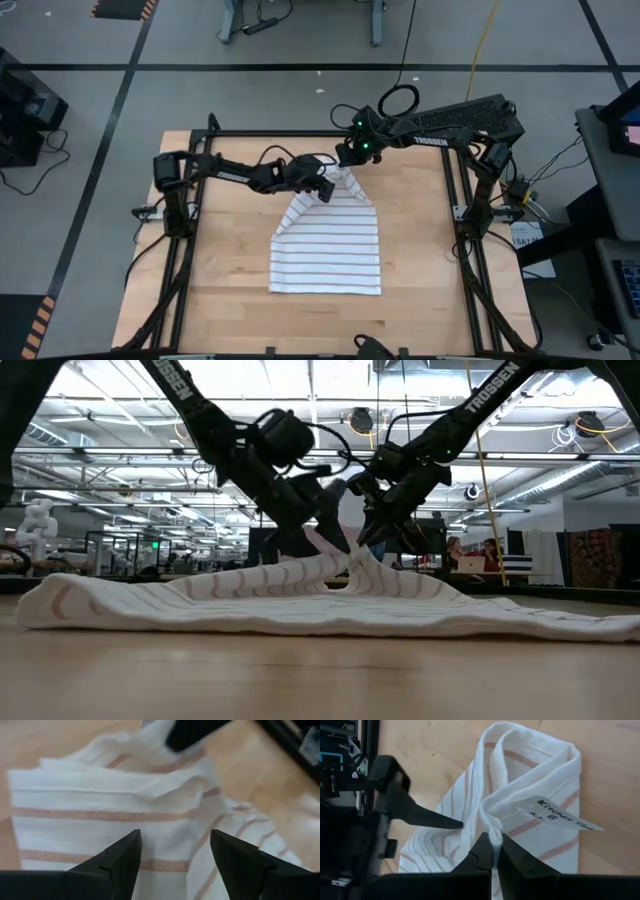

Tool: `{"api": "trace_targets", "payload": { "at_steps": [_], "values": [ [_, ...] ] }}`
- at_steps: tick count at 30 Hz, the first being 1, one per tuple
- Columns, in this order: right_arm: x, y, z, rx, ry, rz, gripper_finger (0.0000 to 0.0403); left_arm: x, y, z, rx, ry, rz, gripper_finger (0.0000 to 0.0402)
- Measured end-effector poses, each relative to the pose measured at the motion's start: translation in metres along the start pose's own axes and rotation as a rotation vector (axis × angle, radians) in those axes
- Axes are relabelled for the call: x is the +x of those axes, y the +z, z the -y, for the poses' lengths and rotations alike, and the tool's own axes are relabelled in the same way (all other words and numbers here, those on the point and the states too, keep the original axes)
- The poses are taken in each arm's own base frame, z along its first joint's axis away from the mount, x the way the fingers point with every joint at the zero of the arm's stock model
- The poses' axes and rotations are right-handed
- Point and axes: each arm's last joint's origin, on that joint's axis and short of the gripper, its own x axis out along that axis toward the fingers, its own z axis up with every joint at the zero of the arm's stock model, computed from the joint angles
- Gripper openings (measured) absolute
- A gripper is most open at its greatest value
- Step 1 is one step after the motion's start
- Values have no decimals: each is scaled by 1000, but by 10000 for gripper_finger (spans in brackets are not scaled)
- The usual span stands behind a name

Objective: Roll towel
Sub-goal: Roll the white towel

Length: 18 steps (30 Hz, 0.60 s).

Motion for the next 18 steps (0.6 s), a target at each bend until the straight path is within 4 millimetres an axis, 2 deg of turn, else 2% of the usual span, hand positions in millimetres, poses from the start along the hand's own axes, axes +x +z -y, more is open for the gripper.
{"api": "trace_targets", "payload": {
  "at_steps": [2,4,6,8,9,14,18],
  "values": [
    [0,0,0,1,0,1,2,8,-4,-4,-2,8,-31,232],
    [0,0,0,1,0,0,2,17,-4,-5,-4,5,-48,199],
    [0,0,0,1,0,0,2,24,-4,-7,-16,1,-66,136],
    [-1,1,1,5,3,1,2,27,-1,-10,-47,0,-73,52],
    [-2,2,3,8,14,-5,2,27,2,-12,-65,4,-73,27],
    [-16,11,16,30,35,-14,2,17,28,-18,-99,7,-7,5],
    [-31,19,27,38,24,11,2,3,49,-19,-87,-77,24,6]
  ]
}}
